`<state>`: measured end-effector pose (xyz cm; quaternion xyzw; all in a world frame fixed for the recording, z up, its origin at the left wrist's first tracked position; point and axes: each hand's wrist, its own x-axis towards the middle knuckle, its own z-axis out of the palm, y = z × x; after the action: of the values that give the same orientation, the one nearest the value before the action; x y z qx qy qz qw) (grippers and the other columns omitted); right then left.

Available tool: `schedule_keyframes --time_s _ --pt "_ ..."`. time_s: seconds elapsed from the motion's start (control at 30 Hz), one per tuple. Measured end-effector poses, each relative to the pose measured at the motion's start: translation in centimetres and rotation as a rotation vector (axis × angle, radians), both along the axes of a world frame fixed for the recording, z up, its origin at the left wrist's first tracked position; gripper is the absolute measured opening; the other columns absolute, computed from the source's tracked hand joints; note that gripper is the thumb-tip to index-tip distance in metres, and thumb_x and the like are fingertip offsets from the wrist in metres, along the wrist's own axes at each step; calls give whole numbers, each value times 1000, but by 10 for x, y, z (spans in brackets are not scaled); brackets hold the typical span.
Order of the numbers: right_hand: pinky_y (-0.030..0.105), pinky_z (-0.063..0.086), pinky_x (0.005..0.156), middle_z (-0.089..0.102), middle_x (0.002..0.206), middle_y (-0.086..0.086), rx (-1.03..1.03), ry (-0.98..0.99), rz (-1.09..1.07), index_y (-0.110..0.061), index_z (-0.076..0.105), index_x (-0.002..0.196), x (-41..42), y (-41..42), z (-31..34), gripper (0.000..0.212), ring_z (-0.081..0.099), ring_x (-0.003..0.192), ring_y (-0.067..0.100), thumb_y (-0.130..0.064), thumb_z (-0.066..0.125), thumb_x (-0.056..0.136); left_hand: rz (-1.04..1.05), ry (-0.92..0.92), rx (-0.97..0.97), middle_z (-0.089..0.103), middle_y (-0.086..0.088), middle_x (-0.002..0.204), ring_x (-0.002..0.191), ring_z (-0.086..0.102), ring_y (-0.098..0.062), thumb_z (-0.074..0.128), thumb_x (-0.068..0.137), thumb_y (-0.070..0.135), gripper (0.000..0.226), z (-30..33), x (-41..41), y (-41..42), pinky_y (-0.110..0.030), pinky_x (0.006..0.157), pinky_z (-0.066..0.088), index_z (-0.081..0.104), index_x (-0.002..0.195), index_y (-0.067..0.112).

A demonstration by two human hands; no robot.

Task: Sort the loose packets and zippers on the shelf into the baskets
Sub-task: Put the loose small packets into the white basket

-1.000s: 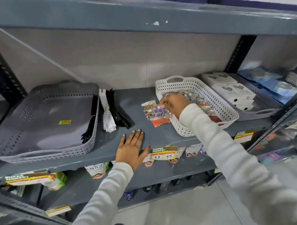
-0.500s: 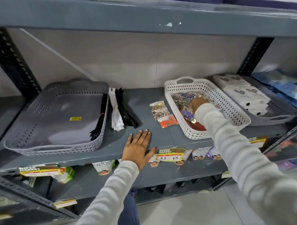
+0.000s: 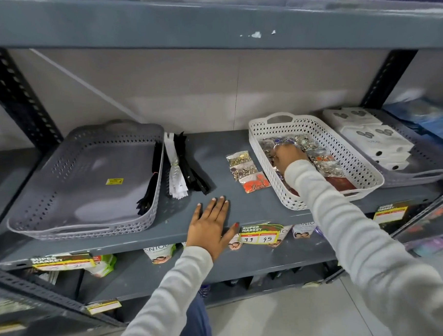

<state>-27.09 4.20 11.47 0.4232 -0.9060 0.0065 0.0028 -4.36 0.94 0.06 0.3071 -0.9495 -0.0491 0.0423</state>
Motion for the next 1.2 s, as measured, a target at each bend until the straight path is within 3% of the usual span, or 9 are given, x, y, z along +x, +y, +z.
schedule_keyframes --time_s 0.13,0.23,0.33,0.4,0.57,0.7,0.87,1.07,1.2 --pt "37 51 91 65 120 18 -128 -54 189 -13 65 118 24 -13 5 36 64 106 33 -1 41 94 0 6 -10 9 6 158 144 4 -11 -12 75 60 85 -1 0 0 -39 117 -1 6 149 21" --pt "37 48 98 61 127 17 74 -124 302 -11 64 119 44 -23 -7 33 60 113 33 -3 48 91 5 14 -14 11 5 158 144 6 -11 -12 75 60 86 -3 0 0 -39 117 0 7 149 21" --pt "37 49 94 63 122 19 300 -109 272 -1 60 117 51 -28 -18 28 61 113 33 -16 51 94 10 22 -7 13 4 157 144 8 -12 -7 79 61 82 -3 0 1 -39 117 1 9 149 21" --pt "36 50 92 64 120 19 324 -110 246 -1 61 115 51 -29 -23 30 61 112 33 -21 52 95 9 12 -13 12 4 157 144 7 -12 -2 83 61 78 -3 0 1 -39 117 0 8 149 21" --pt "36 50 96 63 123 18 203 -124 204 -4 65 113 48 -29 -25 28 62 110 35 -3 51 89 10 25 -15 13 4 157 144 8 -12 -11 75 60 86 -4 0 1 -39 117 0 9 149 21" --pt "35 52 97 67 118 17 -39 -192 239 -7 70 106 43 -25 -5 33 65 104 32 3 44 88 22 62 -6 14 5 157 144 10 -11 -9 76 61 86 -4 0 2 -36 117 1 12 149 21" --pt "33 50 95 67 115 20 -312 -65 187 -6 69 109 26 -3 40 31 65 102 33 4 47 90 52 74 8 14 7 157 144 11 -10 -9 77 62 85 -4 -1 5 -35 117 3 15 148 23" --pt "37 46 101 63 125 21 21 -105 -68 2 64 113 -3 27 35 26 60 116 33 -1 53 90 50 101 3 22 5 155 142 18 -12 -28 72 68 102 -5 0 6 -36 117 7 21 147 22" --pt "34 51 94 70 117 12 234 -281 -91 -4 72 96 -13 34 11 17 66 109 29 -8 57 88 49 108 17 25 4 154 142 21 -14 -31 69 67 105 -4 1 6 -37 116 10 24 147 21"
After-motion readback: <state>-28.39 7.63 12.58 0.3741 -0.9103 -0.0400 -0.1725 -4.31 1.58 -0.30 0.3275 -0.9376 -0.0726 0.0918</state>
